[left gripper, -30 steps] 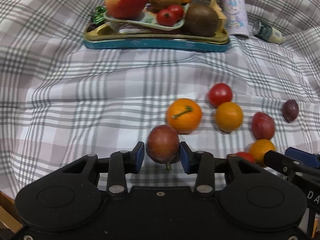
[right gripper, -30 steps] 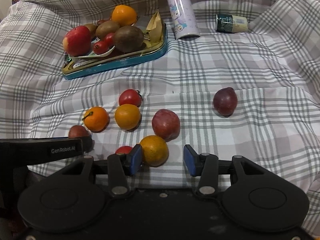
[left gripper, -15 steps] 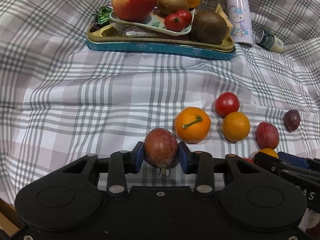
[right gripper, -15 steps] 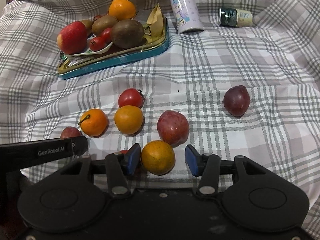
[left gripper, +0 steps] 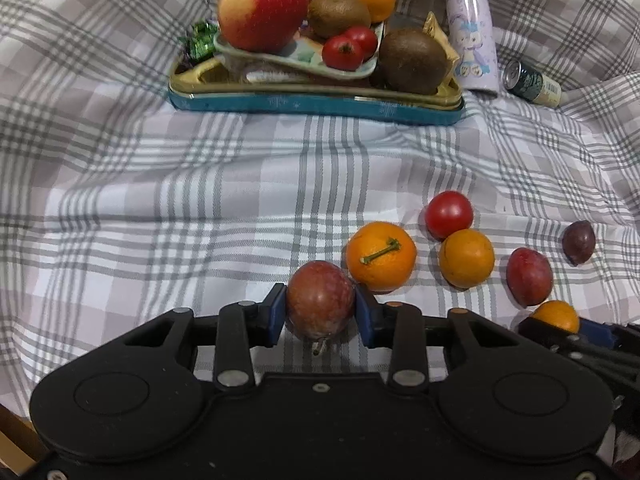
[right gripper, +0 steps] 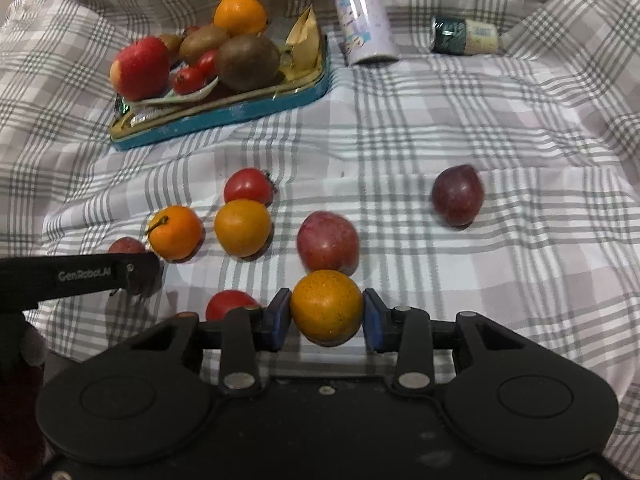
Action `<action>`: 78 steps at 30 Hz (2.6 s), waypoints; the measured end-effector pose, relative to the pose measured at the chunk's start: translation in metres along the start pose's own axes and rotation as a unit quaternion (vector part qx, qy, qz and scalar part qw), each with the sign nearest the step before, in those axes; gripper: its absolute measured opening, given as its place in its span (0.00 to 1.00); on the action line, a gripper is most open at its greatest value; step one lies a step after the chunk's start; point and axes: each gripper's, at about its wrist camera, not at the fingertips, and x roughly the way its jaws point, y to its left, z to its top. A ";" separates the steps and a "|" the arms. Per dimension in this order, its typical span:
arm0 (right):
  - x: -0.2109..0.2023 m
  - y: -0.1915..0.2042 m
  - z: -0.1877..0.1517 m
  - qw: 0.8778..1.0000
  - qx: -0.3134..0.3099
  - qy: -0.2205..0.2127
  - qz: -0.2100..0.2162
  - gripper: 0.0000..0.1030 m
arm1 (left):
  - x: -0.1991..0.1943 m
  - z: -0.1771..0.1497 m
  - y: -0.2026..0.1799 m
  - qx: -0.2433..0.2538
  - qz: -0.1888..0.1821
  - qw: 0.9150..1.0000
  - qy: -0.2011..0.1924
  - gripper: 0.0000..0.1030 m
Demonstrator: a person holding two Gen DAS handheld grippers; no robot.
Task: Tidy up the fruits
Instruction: 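Carry the plum and yellow-orange fruit into the white box and release, then withdraw both open grippers from the box toward the remaining fruits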
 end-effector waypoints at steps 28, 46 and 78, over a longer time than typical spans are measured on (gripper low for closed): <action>-0.161 -0.019 -0.076 0.996 0.008 -0.079 0.029 0.39 | -0.142 -0.097 -0.016 0.053 -0.044 0.997 -0.020 0.44; -0.124 0.014 -0.120 0.999 -0.036 -0.007 0.037 0.39 | -0.123 -0.166 -0.033 0.083 -0.044 0.994 0.051 0.44; -0.120 0.004 -0.106 0.999 -0.027 -0.028 0.004 0.39 | -0.129 -0.155 -0.025 0.061 -0.021 0.998 0.026 0.43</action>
